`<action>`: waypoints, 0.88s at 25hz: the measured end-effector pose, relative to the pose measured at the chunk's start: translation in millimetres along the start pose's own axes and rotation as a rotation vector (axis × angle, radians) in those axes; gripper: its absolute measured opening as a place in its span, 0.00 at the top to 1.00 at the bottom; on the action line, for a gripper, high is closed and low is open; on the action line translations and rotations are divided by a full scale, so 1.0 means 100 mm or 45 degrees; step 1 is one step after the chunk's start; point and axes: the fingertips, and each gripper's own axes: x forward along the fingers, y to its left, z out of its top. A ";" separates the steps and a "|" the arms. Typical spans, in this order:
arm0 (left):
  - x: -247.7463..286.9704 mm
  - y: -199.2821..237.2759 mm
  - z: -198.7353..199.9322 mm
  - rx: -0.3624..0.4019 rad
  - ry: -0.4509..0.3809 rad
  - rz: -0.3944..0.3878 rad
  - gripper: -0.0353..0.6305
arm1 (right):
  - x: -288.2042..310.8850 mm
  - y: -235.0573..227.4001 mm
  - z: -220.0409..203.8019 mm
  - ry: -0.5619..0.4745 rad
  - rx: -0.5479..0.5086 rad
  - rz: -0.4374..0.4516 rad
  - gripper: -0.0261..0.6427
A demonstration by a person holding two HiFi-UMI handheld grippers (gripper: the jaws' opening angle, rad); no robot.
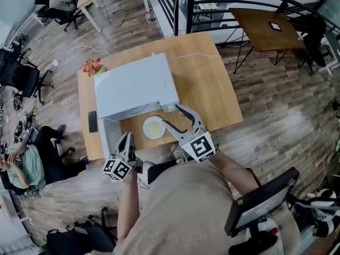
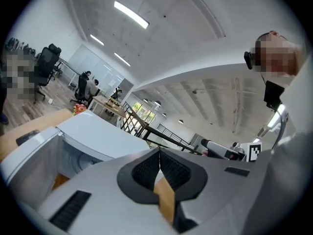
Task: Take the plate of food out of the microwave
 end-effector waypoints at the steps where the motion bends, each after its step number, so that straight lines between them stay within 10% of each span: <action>1: 0.00 -0.02 0.01 0.026 -0.004 -0.001 0.94 | -0.04 0.00 0.01 -0.001 -0.022 -0.013 0.55; 22: -0.96 0.17 -0.28 0.016 0.114 -0.111 0.94 | -0.45 0.85 -0.58 0.315 0.156 -0.247 0.61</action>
